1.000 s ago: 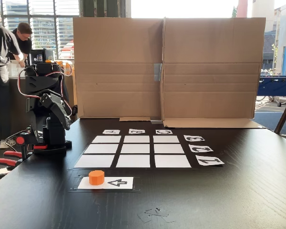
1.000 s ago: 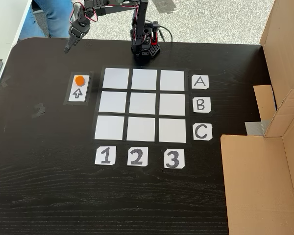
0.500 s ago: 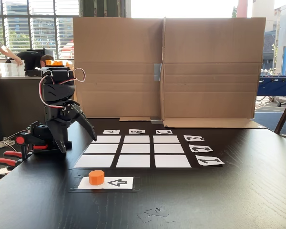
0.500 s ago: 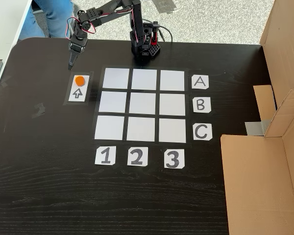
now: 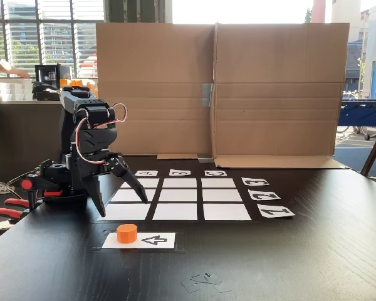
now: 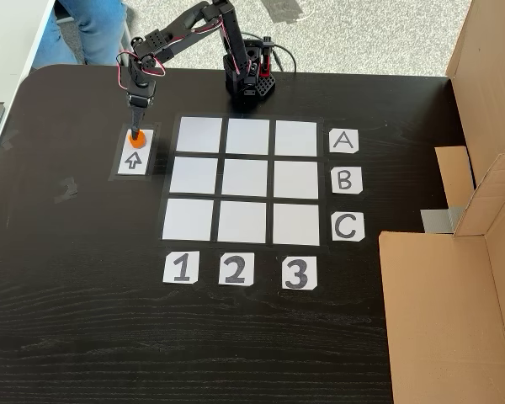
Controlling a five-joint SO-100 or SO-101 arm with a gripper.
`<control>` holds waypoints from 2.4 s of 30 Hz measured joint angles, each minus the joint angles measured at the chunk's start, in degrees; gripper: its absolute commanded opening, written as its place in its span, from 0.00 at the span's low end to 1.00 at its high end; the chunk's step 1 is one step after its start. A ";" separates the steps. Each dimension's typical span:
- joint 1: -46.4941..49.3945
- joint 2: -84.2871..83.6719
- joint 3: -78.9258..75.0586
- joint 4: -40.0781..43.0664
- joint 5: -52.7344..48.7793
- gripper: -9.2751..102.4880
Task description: Pick up the round, orange token and place it in the grid on square A3.
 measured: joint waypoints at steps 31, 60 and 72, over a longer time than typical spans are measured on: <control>-0.79 -13.18 -10.37 1.23 0.00 0.15; -0.35 -3.08 -8.44 -0.62 -1.58 0.08; -2.90 19.16 7.73 -1.67 -14.59 0.08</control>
